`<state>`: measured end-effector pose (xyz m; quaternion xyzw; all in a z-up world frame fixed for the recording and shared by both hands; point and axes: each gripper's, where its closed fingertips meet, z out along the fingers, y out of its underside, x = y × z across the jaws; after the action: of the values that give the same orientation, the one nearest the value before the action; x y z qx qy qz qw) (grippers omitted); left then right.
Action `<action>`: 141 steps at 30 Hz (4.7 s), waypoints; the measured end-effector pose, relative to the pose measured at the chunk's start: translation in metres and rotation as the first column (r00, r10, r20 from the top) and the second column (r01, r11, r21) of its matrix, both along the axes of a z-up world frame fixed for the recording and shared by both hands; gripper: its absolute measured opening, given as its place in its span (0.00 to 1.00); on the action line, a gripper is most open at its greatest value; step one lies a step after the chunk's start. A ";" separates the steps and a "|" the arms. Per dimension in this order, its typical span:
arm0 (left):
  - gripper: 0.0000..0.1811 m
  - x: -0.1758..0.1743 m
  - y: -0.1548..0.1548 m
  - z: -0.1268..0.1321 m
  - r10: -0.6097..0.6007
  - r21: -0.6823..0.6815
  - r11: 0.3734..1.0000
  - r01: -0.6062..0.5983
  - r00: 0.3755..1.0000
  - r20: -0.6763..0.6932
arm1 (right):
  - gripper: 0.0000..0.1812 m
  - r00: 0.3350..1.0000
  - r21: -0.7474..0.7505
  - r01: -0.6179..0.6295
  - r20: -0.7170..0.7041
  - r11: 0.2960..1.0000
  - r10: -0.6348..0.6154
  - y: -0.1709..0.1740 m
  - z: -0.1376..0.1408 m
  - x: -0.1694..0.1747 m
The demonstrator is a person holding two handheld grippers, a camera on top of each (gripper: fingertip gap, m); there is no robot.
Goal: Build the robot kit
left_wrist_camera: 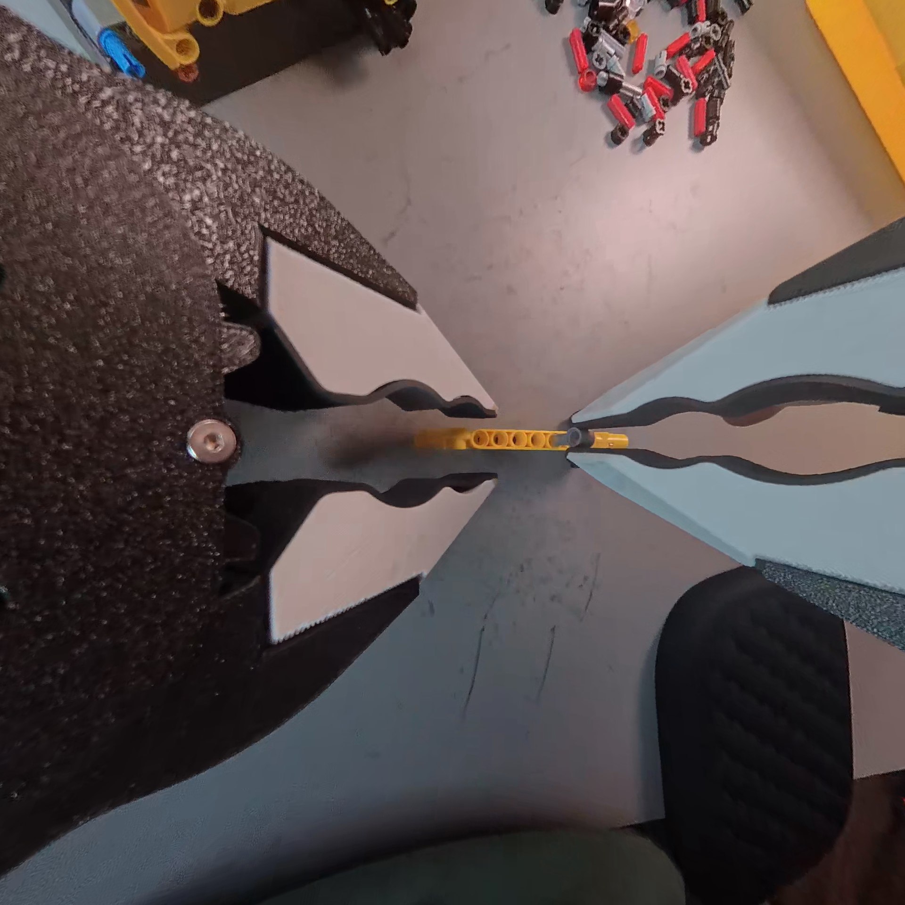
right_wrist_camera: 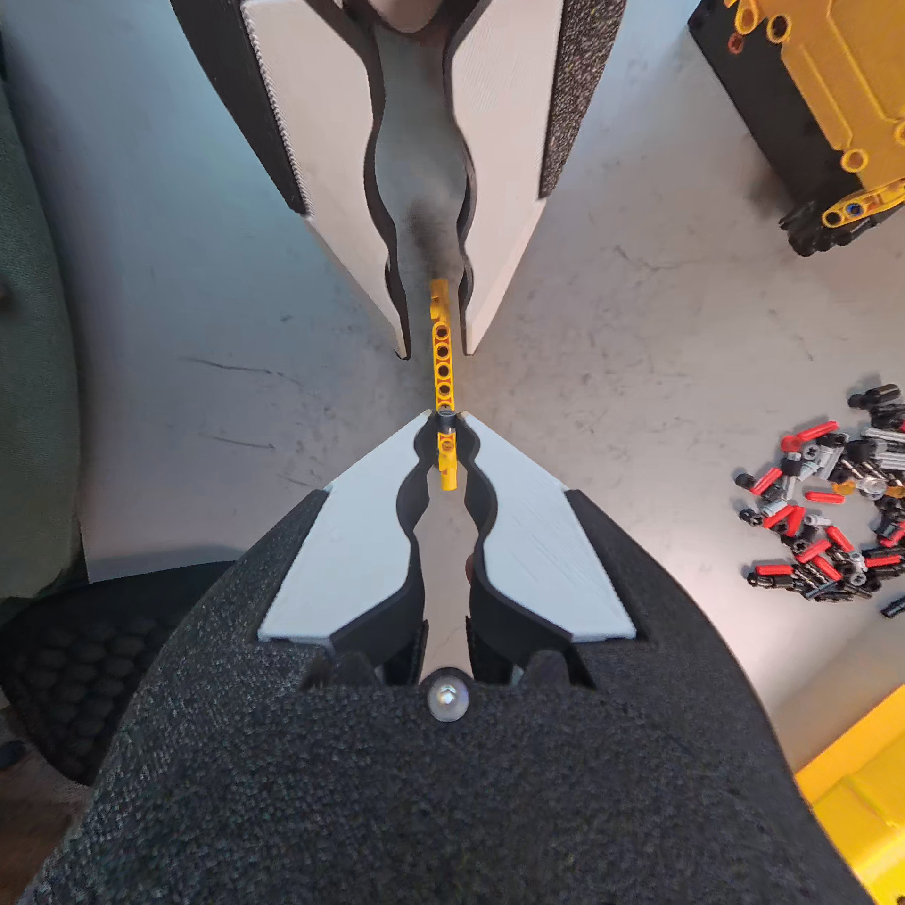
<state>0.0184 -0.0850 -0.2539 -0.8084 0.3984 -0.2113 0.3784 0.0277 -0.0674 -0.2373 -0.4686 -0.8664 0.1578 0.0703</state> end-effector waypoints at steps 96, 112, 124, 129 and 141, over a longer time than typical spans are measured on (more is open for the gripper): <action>0.04 -0.007 0.003 -0.005 0.033 -0.051 0.998 -0.034 0.999 -0.005 | 0.03 0.961 -0.481 0.185 -0.095 0.857 -0.261 -0.005 0.001 -0.009; 0.04 -0.007 0.003 -0.005 0.042 -0.060 0.997 -0.042 0.999 0.001 | 0.04 0.934 -0.445 0.116 -0.255 0.888 -0.250 -0.007 -0.001 -0.009; 0.04 -0.008 0.002 -0.005 0.042 -0.057 0.997 -0.043 0.999 -0.008 | 0.04 0.941 -0.587 0.188 -0.123 0.788 -0.316 -0.006 0.000 -0.011; 0.04 -0.009 0.002 -0.005 0.038 -0.054 0.998 -0.039 0.999 -0.011 | 0.04 0.936 -0.643 0.222 -0.072 0.733 -0.346 -0.007 0.000 -0.012; 0.17 -0.005 -0.003 -0.002 0.015 -0.052 0.999 -0.014 1.000 0.018 | 0.04 0.937 -0.574 0.112 -0.209 0.811 -0.278 -0.012 0.009 -0.013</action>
<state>0.0132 -0.0877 -0.2555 -0.8189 0.3833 -0.2261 0.3624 0.0150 -0.0795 -0.2279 -0.5285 -0.7106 0.4590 0.0711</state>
